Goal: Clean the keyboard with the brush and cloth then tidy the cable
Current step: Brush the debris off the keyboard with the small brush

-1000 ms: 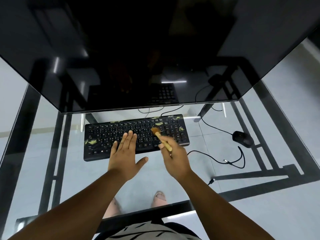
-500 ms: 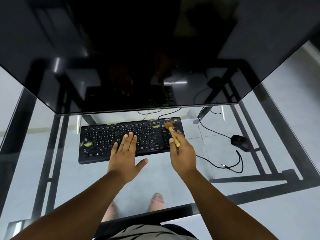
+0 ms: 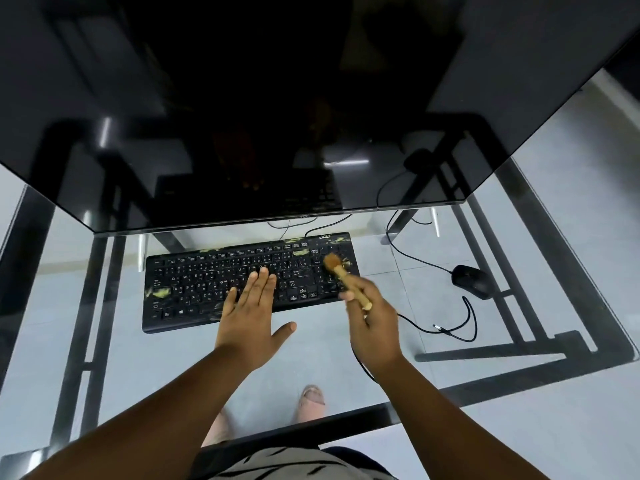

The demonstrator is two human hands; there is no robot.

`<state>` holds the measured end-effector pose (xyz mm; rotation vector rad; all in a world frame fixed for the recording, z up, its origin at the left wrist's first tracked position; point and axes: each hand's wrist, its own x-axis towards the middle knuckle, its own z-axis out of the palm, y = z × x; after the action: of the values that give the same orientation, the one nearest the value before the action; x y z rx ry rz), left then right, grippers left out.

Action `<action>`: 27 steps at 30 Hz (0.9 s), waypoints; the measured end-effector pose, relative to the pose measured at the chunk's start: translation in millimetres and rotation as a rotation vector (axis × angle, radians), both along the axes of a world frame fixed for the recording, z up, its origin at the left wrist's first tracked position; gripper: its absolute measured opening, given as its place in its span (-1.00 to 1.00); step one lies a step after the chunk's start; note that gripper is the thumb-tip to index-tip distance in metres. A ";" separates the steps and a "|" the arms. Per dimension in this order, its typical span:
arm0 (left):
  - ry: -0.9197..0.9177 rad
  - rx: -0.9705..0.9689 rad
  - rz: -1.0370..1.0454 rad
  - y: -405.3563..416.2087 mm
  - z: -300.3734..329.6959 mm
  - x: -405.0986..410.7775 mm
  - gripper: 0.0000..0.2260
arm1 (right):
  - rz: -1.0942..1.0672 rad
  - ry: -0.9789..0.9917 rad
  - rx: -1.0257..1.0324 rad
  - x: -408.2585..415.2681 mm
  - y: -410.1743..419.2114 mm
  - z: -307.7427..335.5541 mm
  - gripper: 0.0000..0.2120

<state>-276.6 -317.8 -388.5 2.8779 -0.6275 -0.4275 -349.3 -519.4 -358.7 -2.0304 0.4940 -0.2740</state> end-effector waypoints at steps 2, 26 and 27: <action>-0.002 0.003 0.004 -1.0 1.3 -0.7 -0.18 | 0.119 0.047 -0.032 -6.8 1.0 -1.7 -0.77; 0.005 0.000 0.006 -13.7 -3.6 -9.8 -0.18 | -0.028 0.025 -0.080 -36.7 -30.8 -10.8 -0.85; 0.002 -0.006 0.011 -13.3 -3.9 -9.8 -0.18 | -0.041 0.031 -0.099 -36.4 -31.0 -11.0 -0.85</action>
<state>-286.4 -331.1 -392.4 2.8736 -0.6116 -0.4264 -385.7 -550.4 -369.7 -2.1248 0.5514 -0.2973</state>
